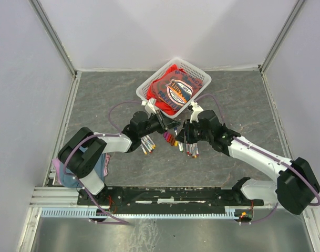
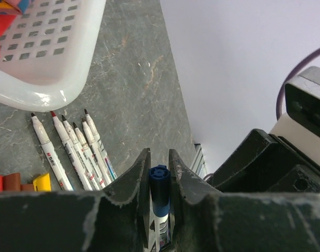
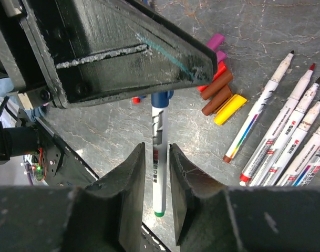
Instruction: Open the pen caps
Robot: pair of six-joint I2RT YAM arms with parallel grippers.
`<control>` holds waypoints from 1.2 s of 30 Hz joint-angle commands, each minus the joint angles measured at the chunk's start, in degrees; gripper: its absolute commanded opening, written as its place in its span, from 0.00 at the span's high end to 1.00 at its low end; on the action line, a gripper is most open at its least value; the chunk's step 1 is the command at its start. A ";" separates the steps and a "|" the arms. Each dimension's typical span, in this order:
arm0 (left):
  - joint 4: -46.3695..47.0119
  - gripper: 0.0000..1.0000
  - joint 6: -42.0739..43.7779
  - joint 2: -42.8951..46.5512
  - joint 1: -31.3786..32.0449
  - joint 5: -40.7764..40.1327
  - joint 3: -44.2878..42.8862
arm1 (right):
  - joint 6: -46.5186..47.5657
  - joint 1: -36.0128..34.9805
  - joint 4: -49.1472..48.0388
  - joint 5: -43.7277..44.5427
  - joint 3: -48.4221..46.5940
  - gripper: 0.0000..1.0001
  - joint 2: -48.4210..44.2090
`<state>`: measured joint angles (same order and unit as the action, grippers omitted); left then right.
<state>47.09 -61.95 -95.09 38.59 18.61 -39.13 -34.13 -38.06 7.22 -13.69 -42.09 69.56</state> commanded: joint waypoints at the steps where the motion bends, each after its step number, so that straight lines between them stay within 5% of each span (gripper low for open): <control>1: 6.43 0.97 -3.38 -0.61 -0.11 2.85 0.11 | -1.05 0.57 -5.27 -2.55 -0.65 0.69 1.15; 6: 11.04 0.97 -6.65 -1.83 -0.36 4.58 0.37 | -1.57 0.87 -6.75 -3.63 -0.34 0.72 2.78; 12: 12.79 0.97 -7.81 -2.11 -0.86 4.23 0.72 | -0.50 1.41 -4.49 -1.97 -0.64 0.99 3.42; 18: 0.83 0.97 -2.15 0.34 -0.82 -4.63 -1.52 | 2.66 1.30 2.50 5.47 -2.77 0.99 4.73; 24: -15.36 0.97 2.29 2.67 0.08 -22.26 -6.91 | 6.39 -3.46 11.64 25.34 -6.53 0.99 8.35; 30: -15.45 0.97 0.44 2.27 0.10 -28.37 -8.60 | 6.52 -5.27 11.10 30.87 -5.50 0.99 9.95; 36: -4.98 0.97 0.30 1.73 -1.32 -24.53 -5.06 | 5.47 -4.29 5.53 21.38 -1.85 0.99 6.20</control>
<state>33.63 -63.26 -94.98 38.33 -5.52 -45.71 -28.21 -43.13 15.20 10.11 -45.69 79.24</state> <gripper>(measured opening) 0.219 0.081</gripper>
